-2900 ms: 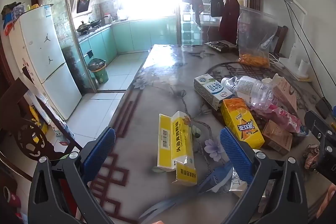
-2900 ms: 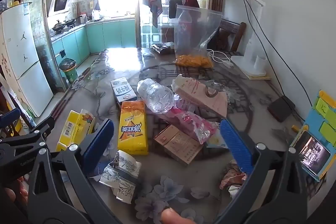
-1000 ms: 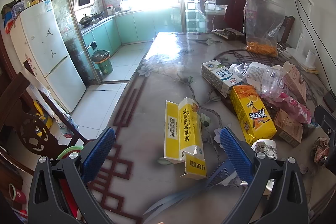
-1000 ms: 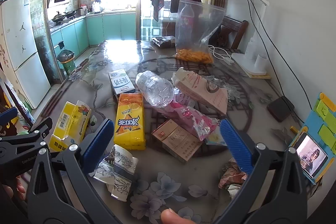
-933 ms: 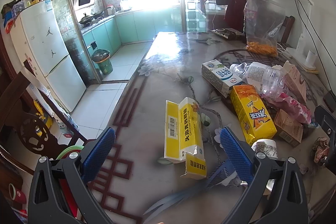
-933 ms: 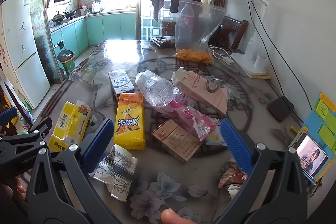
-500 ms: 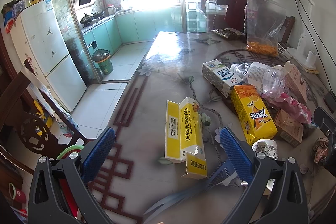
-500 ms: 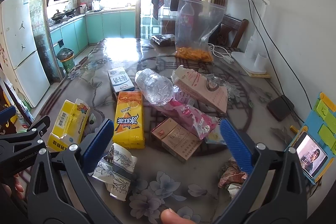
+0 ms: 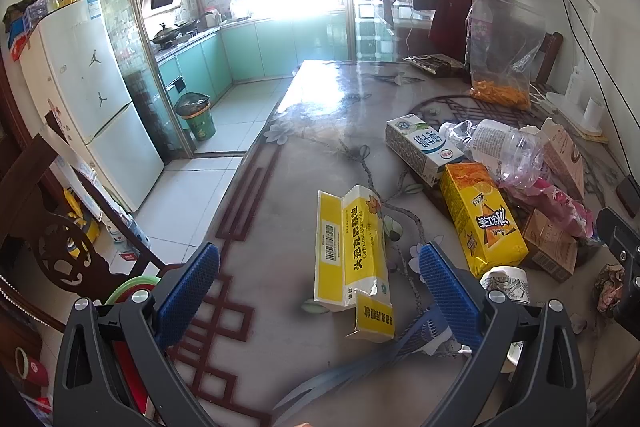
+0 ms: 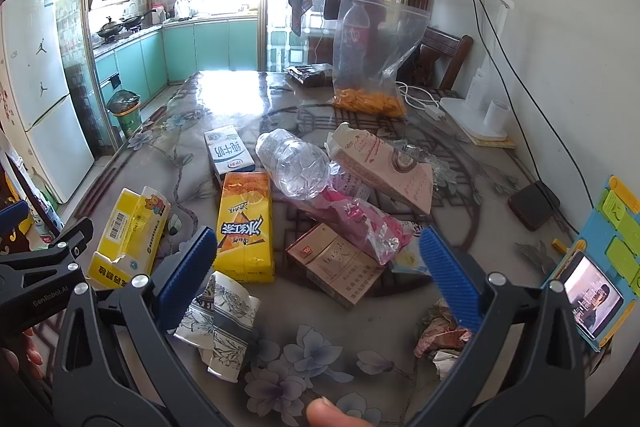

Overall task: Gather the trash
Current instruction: 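Grasp the patterned paper cup with the left tool while the right tool grasps crumpled paper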

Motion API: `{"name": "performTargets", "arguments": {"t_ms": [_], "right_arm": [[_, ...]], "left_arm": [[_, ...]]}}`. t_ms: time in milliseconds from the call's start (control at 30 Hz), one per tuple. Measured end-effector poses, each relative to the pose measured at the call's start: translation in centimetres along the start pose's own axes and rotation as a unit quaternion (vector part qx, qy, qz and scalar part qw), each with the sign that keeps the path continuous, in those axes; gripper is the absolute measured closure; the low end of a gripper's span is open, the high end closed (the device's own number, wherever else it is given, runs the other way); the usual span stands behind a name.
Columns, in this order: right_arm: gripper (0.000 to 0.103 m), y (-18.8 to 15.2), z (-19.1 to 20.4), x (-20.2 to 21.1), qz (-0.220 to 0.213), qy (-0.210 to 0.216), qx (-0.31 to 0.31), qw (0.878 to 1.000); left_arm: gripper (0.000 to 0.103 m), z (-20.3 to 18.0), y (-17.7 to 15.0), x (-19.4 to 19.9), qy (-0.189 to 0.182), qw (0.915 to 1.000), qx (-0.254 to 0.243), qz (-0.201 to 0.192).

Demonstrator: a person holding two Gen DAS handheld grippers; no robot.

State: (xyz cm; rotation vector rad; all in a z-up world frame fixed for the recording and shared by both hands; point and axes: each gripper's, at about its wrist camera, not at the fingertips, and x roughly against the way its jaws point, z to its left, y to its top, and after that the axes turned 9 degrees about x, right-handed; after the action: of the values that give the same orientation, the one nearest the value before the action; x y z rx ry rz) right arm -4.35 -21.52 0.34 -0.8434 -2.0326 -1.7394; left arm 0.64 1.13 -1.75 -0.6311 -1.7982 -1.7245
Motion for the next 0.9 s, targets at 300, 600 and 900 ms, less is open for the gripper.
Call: {"name": "performTargets", "arguments": {"t_ms": [300, 600, 900], "right_arm": [[0.003, 0.0, -3.7, 1.2, -0.04, -0.042, -0.026, 0.998], [0.003, -2.3, -11.9, 1.5, -0.021, -0.038, -0.111, 0.993], [0.003, -3.3, -15.0, 0.5, 0.028, 0.031, -0.145, 0.989]], "left_arm": [[0.007, -1.7, -0.2, 0.3, -0.08, 0.9966, -0.02, -0.004], [0.007, -9.7, -4.2, -1.3, -0.166, 0.9715, -0.143, 0.092], [0.039, -12.7, -6.4, -3.2, -0.172, 0.9603, -0.169, 0.141]]}}
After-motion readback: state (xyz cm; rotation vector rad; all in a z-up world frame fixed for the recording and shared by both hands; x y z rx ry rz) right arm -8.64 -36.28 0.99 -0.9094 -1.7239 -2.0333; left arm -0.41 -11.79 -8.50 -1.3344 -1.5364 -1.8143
